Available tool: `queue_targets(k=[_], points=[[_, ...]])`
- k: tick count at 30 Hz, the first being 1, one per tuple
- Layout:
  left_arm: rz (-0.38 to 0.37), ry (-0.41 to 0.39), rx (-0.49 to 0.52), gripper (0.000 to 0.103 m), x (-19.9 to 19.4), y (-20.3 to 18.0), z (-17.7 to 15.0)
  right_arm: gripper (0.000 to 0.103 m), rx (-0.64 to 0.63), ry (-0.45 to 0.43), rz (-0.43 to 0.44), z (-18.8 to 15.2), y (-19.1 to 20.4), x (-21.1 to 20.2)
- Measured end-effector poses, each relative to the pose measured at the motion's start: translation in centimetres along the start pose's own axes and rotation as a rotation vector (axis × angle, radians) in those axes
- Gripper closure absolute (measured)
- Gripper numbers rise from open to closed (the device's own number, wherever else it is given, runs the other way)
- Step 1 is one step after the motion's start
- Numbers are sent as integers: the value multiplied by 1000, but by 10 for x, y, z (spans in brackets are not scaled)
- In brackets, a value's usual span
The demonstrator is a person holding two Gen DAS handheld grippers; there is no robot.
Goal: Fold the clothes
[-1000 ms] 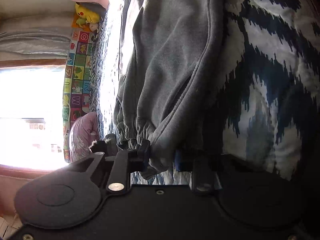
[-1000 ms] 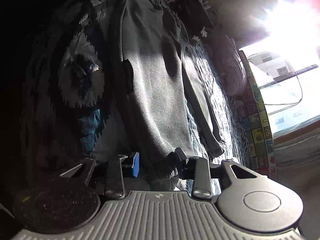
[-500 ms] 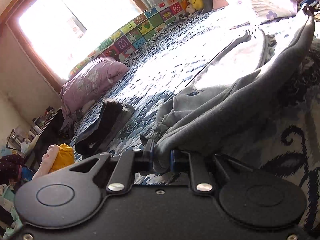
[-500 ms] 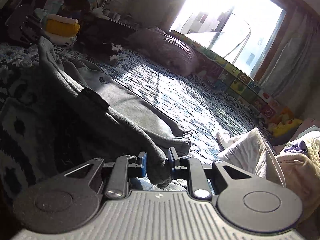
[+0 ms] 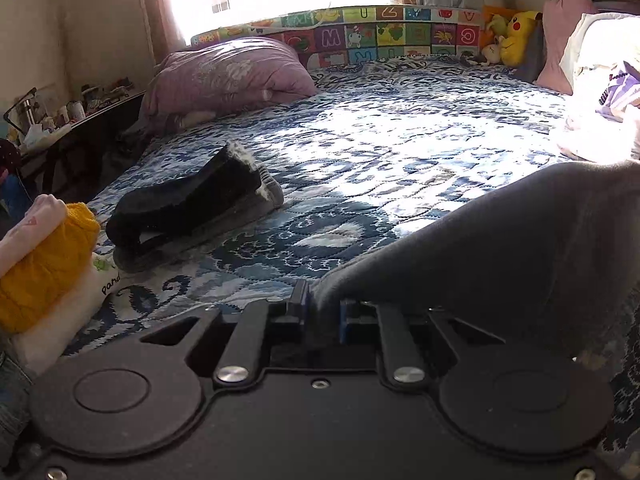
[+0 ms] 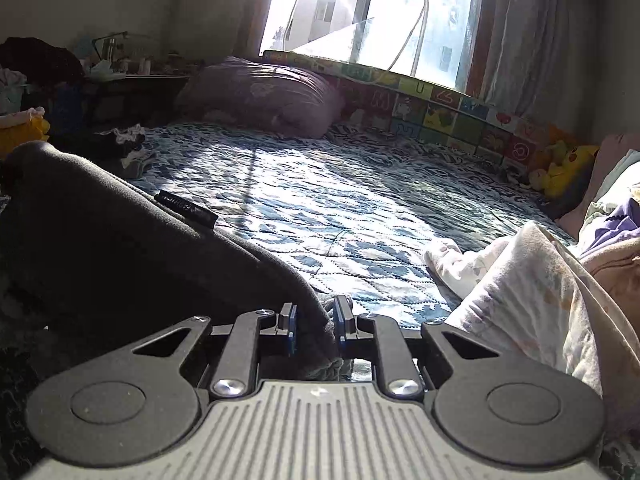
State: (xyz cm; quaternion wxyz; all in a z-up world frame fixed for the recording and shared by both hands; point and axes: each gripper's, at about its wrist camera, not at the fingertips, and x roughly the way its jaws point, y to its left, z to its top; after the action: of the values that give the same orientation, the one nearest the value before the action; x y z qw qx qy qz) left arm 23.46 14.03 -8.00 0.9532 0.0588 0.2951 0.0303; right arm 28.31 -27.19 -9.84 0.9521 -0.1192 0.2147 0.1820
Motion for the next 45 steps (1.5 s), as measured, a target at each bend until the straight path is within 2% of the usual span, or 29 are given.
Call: queue_targets(k=[7, 13, 17, 19, 22, 23, 25, 27, 29, 30, 33, 34, 36, 37, 38, 39, 40, 44, 45], points=[[17, 54, -34, 90, 40, -4, 5, 84, 92, 25, 3, 3, -17, 52], [15, 50, -48, 90, 56, 1, 8, 85, 118, 29, 14, 3, -21, 72], [30, 47, -61, 90, 66, 1, 11, 85, 182, 32, 4, 2, -28, 83], [51, 52, -48, 84, 74, -5, 8, 84, 217, 32, -2, 0, -31, 90], [64, 36, -11, 83, 74, -11, 5, 80, 295, 8, 13, -4, -40, 96], [59, 26, -28, 81, 71, -9, 5, 78, 321, 0, 18, -6, -43, 98], [54, 3, -66, 62, 64, -5, 6, 76, 425, -31, 41, -7, -57, 92], [67, -37, -89, 60, 54, -3, 8, 72, 521, -57, 61, -10, -74, 82], [80, -77, -112, 60, 44, -1, 11, 72, 553, -65, 93, -14, -85, 72], [71, -98, -102, 60, 39, -4, 12, 72, 546, -63, 121, -15, -86, 69], [-52, -120, 12, 60, 32, -26, 13, 71, 457, 0, 192, -17, -77, 72], [-59, -114, 62, 59, 34, -36, 11, 71, 399, 32, 173, -16, -68, 76], [-8, -48, 101, 59, 51, -47, 5, 75, 339, 61, 115, -15, -58, 86], [23, 27, 84, 58, 68, -46, 0, 76, 338, 67, 99, -16, -57, 91], [45, 58, 84, 51, 80, -45, -6, 77, 351, 69, 86, -17, -57, 96], [59, 60, 84, 40, 85, -44, -7, 78, 364, 72, 73, -18, -58, 100], [72, 58, 82, 35, 87, -43, -6, 78, 377, 74, 60, -20, -58, 105], [78, 37, 64, 39, 86, -41, -6, 77, 360, 74, 31, -19, -53, 106], [74, 16, 52, 48, 77, -41, -3, 77, 371, 68, 33, -19, -55, 103]])
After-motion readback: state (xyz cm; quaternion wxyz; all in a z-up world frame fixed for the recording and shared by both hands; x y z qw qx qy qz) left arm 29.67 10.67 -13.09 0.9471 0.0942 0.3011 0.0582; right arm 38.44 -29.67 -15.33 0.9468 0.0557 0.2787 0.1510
